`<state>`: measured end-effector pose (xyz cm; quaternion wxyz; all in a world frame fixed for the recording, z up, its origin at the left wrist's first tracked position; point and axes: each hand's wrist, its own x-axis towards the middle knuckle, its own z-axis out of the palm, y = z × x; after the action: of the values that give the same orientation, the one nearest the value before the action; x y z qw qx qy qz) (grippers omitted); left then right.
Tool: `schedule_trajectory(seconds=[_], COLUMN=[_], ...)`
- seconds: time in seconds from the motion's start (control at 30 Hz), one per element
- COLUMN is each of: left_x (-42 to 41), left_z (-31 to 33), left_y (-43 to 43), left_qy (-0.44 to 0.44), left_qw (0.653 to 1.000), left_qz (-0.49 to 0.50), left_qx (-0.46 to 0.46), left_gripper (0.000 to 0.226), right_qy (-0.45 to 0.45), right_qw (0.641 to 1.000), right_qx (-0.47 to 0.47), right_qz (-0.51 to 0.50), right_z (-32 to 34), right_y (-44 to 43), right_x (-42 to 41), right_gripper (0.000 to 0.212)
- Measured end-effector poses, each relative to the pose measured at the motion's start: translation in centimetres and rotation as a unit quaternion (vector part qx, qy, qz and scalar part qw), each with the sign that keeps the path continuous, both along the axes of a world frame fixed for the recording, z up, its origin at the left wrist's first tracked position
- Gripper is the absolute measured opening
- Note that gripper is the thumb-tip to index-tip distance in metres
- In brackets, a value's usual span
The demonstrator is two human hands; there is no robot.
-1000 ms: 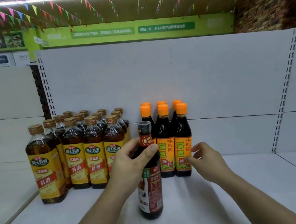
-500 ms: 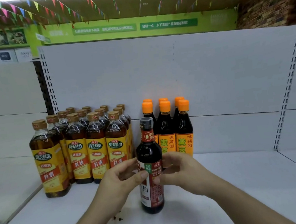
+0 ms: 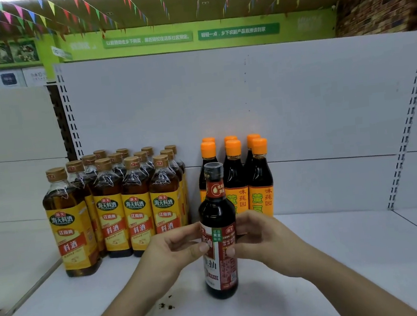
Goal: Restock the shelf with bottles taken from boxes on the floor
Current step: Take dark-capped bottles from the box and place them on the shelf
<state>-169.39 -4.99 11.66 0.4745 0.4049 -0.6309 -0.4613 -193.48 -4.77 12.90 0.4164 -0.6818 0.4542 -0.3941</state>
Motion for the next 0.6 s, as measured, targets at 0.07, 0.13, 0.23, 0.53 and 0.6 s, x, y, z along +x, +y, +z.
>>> schedule_trajectory(seconds=[0.07, 0.13, 0.23, 0.53, 0.6], left_x=[-0.3, -0.7, -1.6, -5.6, -6.5], left_z=[-0.2, -0.3, -0.3, -0.1, -0.1], left_y=[-0.2, -0.4, -0.6, -0.9, -0.8], left_qy=[-0.007, -0.018, -0.024, -0.060, -0.061], left_qw=[1.000, 1.000, 0.999, 0.997, 0.998], left_qz=[-0.005, -0.008, -0.024, -0.037, -0.032], left_qx=[-0.004, -0.009, -0.006, 0.015, 0.014], left_gripper=[0.041, 0.040, 0.041, 0.030, 0.028], right_qy=[0.002, 0.009, 0.016, 0.020, 0.009], right_qw=[1.000, 1.000, 1.000, 0.997, 0.996], right_qx=[0.000, -0.005, -0.016, -0.035, -0.031], right_qz=[0.002, -0.002, -0.012, -0.064, -0.084], right_z=[0.1, 0.4, 0.6, 0.8, 0.6], right_y=[0.2, 0.5, 0.7, 1.2, 1.1], right_x=[-0.6, -1.1, -1.9, -4.6, -5.2], right_gripper=[0.047, 0.043, 0.037, 0.043, 0.047])
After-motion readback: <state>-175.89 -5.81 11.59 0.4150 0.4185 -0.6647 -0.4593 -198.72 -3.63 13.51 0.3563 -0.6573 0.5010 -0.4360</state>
